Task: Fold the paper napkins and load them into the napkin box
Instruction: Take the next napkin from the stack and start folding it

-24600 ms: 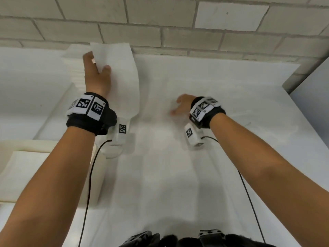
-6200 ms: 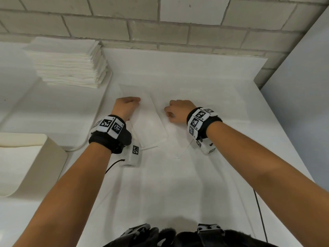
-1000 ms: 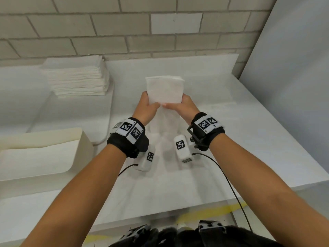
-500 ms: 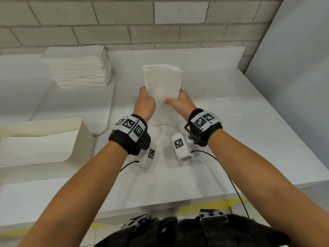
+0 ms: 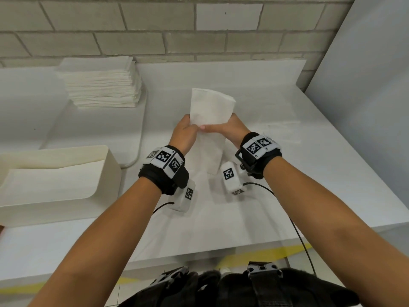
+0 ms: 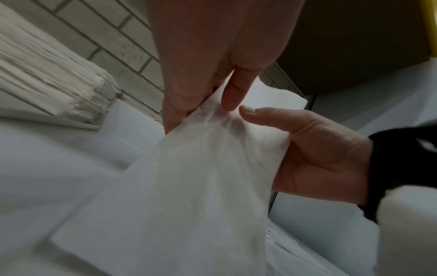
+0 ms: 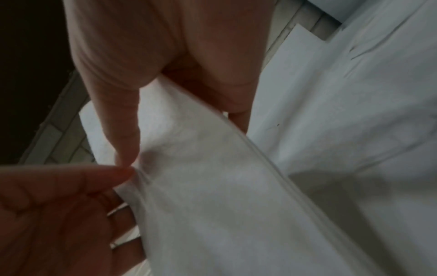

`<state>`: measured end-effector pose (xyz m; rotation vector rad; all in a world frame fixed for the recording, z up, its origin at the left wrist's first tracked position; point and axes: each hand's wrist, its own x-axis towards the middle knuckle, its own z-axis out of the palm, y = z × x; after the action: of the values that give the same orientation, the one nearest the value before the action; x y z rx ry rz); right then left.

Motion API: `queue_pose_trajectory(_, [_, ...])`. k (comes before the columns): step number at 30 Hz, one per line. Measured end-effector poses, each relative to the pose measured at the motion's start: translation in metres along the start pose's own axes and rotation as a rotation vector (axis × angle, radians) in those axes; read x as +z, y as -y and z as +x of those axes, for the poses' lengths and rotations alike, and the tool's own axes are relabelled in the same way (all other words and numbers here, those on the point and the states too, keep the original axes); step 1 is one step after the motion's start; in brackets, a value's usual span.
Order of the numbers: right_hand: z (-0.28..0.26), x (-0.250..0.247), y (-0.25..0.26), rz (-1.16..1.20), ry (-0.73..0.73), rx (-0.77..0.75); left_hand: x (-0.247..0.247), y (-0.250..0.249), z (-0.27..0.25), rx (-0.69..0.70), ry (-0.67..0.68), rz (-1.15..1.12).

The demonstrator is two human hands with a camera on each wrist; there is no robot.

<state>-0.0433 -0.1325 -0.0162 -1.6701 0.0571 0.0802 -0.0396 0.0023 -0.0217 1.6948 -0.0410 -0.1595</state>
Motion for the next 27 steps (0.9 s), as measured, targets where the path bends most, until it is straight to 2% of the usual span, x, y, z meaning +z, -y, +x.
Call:
queue_pose_trajectory(3, [-0.001, -0.002, 0.002, 0.002, -0.011, 0.007, 0.0, -0.002, 0.002, 0.012, -0.046, -0.077])
queue_pose_trajectory(5, [-0.001, -0.004, 0.009, -0.087, -0.024, 0.001, -0.003, -0.008, 0.002, 0.108, -0.16, -0.04])
queue_pose_trajectory(7, [0.001, -0.007, 0.017, -0.252, -0.017, -0.029, -0.011, -0.014, 0.003, 0.361, -0.265, 0.16])
queue_pose_trajectory(9, [0.002, -0.009, 0.027, -0.421, 0.003, -0.069, -0.019, -0.027, 0.0, 0.571, -0.266, 0.448])
queue_pose_trajectory(11, [0.003, -0.009, 0.037, -0.534, 0.019, -0.094, -0.026, -0.043, 0.001, 0.637, -0.201, 0.644])
queue_pose_trajectory(14, [0.001, -0.009, 0.044, -0.654, 0.043, -0.108, -0.04, -0.062, 0.008, 0.554, -0.021, 0.671])
queue_pose_trajectory(15, [0.0, -0.009, 0.045, -0.676, 0.052, -0.102, -0.044, -0.065, 0.009, 0.54, 0.002, 0.702])
queue_pose_trajectory(17, [-0.003, -0.011, 0.044, -0.675, 0.057, -0.071, -0.053, -0.065, 0.01, 0.5, -0.006, 0.67])
queue_pose_trajectory(21, [-0.01, -0.025, 0.039, -0.548, 0.018, -0.012, -0.075, -0.059, 0.011, 0.312, -0.058, 0.346])
queue_pose_trajectory(27, [-0.021, -0.032, 0.03, -0.155, -0.098, 0.046, -0.098, -0.049, 0.012, 0.068, -0.148, 0.116])
